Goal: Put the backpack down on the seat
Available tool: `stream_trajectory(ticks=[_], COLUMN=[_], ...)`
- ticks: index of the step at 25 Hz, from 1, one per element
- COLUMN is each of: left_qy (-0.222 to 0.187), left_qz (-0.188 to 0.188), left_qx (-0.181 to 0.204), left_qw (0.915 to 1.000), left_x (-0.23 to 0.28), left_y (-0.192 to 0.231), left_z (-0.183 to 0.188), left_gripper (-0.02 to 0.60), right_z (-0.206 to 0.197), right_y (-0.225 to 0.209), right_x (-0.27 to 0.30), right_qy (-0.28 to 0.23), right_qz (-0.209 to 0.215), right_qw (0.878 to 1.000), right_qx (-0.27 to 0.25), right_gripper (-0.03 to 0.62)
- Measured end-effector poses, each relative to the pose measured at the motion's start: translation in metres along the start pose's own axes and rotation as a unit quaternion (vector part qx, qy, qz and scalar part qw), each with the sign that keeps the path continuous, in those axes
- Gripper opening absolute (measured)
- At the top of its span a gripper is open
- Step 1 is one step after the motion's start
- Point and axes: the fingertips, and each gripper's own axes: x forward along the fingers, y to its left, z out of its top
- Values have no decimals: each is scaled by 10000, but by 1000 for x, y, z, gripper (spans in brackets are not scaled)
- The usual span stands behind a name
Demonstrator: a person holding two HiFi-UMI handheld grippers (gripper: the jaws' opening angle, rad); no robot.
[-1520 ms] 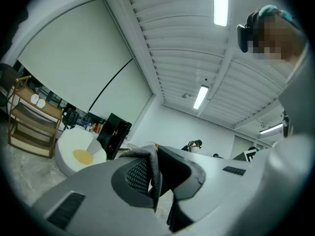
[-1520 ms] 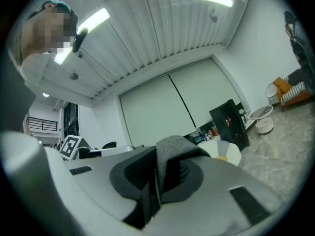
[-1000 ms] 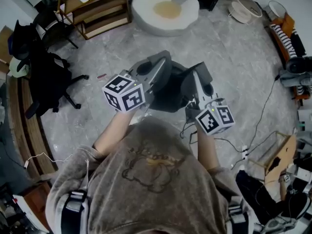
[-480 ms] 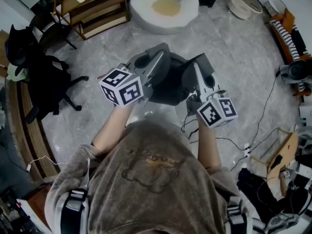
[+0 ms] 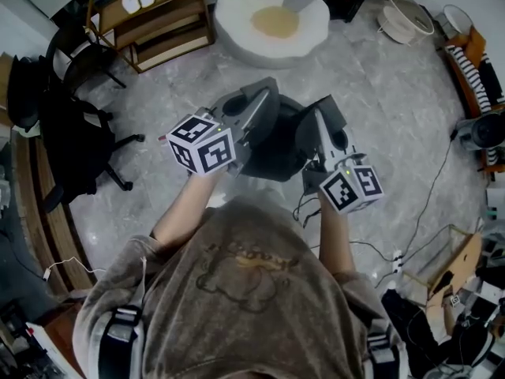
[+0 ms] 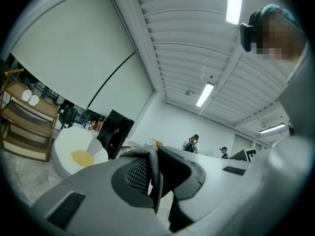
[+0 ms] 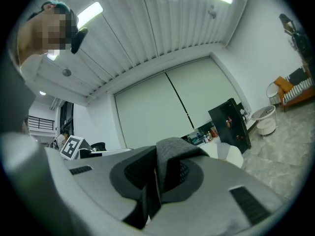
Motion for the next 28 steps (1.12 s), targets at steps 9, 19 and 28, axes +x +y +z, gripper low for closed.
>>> stream_trajectory(ticks=[9,19,28], left_qy=[35,-66,-264], left_qz=[35,217,446], left_qx=[-124,-253,-371], left_qw=[9999,9994,9980], left_x=[62,141,191], left_y=[41,67,93], left_z=[14,38,52], left_gripper=[26,26,26], right_z=[15,53,72], right_y=[-51,-119,-165], right_x=[56,108,148], right_qy=[96,188,293], right_qz=[88,359,681], right_qw=[9998,9990,9971], right_qx=[181,179,157], right_gripper=[32,32,32])
